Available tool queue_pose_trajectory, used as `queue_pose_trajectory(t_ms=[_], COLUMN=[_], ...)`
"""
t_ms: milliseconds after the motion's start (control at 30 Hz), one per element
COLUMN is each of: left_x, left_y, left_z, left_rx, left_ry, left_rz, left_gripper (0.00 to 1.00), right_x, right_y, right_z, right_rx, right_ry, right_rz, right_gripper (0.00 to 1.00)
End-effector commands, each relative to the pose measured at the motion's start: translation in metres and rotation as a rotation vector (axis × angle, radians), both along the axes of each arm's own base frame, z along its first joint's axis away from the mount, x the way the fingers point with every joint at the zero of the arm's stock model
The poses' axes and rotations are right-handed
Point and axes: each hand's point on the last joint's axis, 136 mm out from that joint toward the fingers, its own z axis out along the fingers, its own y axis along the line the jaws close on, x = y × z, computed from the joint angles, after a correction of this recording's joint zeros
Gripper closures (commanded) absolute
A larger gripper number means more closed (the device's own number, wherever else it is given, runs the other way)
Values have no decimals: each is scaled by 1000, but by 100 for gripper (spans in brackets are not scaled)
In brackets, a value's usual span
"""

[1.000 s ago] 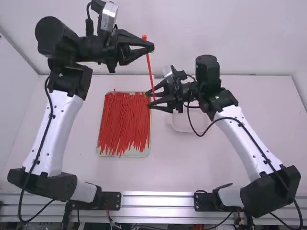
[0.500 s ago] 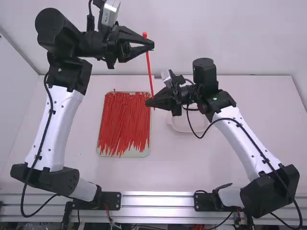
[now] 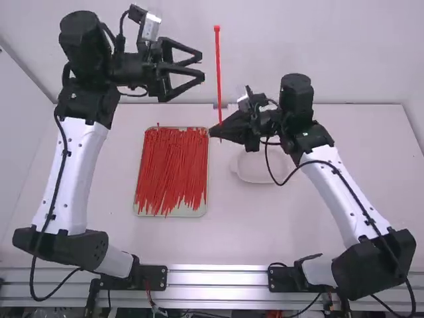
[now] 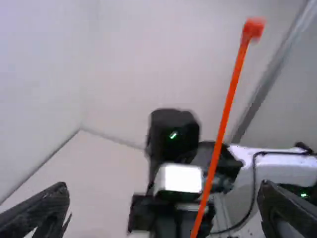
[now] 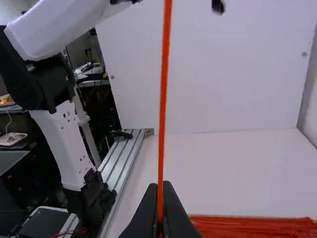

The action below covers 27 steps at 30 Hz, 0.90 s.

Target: Fasten the cable tie

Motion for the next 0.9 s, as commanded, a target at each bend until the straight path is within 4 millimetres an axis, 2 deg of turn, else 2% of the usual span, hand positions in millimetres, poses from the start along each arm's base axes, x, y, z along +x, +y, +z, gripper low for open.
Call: queue_pose_trajectory(t_ms=[0, 167, 267, 333, 400, 467, 567, 600, 700, 767, 833, 867], left_x=[13, 14, 28, 34, 47, 50, 51, 51, 52, 53, 53, 53], left_y=[5, 3, 4, 7, 17, 20, 21, 20, 20, 20, 20, 20], left_z=[-6, -27, -46, -52, -60, -62, -61, -61, -58, -57, -56, -56], left_rx=[45, 108, 188, 216, 258, 265, 266, 266, 260, 259, 256, 256], left_ry=[-104, -110, -84, -77, -55, -51, -53, -55, -72, -76, -83, -83], left_rz=[92, 103, 210, 253, 343, 362, 372, 372, 374, 375, 376, 376], left_gripper=[1, 1, 1, 1, 1, 1, 1, 1, 1, 1, 1, 1], right_x=[-3, 16, 28, 33, 48, 58, 88, 91, 119, 127, 144, 145], right_y=[-9, -19, -24, -27, -35, -40, -57, -59, -73, -78, -92, -93], right_z=[12, 26, 42, 46, 54, 56, 54, 53, 43, 38, 25, 24], right_rx=[1, 12, 43, 55, 78, 85, 90, 91, 78, 69, 39, 36], right_ry=[40, 41, 11, 3, -2, -7, 9, 12, 28, 36, 63, 65], right_rz=[-25, -142, -222, -254, -337, -390, -554, -574, -714, -754, -846, -853], right_gripper=[100, 100, 100, 100, 100, 100, 100, 100, 100, 100, 100, 100])
